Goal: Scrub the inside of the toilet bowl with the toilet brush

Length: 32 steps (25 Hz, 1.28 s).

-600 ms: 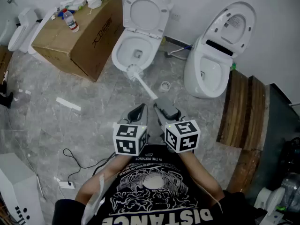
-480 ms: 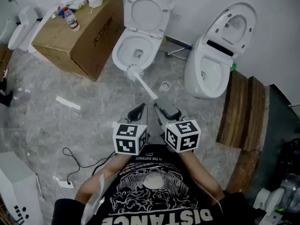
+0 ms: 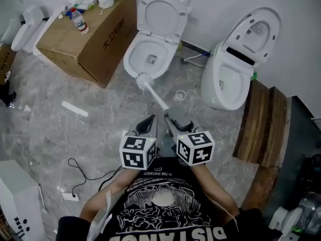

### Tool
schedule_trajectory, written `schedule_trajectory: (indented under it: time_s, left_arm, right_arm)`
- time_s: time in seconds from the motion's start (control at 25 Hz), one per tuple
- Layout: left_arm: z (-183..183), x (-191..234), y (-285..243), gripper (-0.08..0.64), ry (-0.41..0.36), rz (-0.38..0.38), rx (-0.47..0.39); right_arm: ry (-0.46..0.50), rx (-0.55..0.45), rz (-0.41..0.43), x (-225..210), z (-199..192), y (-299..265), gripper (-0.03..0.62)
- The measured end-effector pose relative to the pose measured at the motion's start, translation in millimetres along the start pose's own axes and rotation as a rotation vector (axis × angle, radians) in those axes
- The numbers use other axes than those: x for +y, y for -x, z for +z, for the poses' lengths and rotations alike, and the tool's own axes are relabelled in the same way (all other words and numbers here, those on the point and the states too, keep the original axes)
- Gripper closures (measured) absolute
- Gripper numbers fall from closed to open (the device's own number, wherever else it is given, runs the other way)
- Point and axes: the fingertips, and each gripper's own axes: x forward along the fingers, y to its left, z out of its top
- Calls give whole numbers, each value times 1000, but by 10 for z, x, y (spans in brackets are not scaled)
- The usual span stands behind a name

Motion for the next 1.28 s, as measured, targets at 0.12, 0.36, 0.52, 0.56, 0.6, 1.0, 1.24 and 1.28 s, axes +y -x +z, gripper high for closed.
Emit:
schedule_trajectory:
  time_s: [0.12,0.36,0.52,0.56,0.6,1.0,1.24,1.28]
  left_arm:
    - [39,74,-107,569,4,15,2]
    - [177,255,-420,568,32,53,22]
    - [292,318,-689,568,53,78,44]
    - [317,331,-756,568,57,85,49]
    - [348,346,-822,568,60,93,54]
    - [584,429,-1405,568,46,143,109]
    - [844,350,-1702,568,-9,163,106]
    - [886,332,-1743,568,-24,161,103]
  right_arm:
    - [1,8,16,-65,43,-129,440]
    - [-1,38,50,-265,213,-445,440]
    - [-13,61,68,-499,369,-646,440]
    - [-18,68,73,-561,402,-697,440]
    - [-23,74,78,-619,438,-749,440]
    - [-28,93,128,-1056,756,-1135,440]
    - [-69,100,137,-1318,786,-1196,440]
    - [-79,100,134,-1356,778,-1205,440]
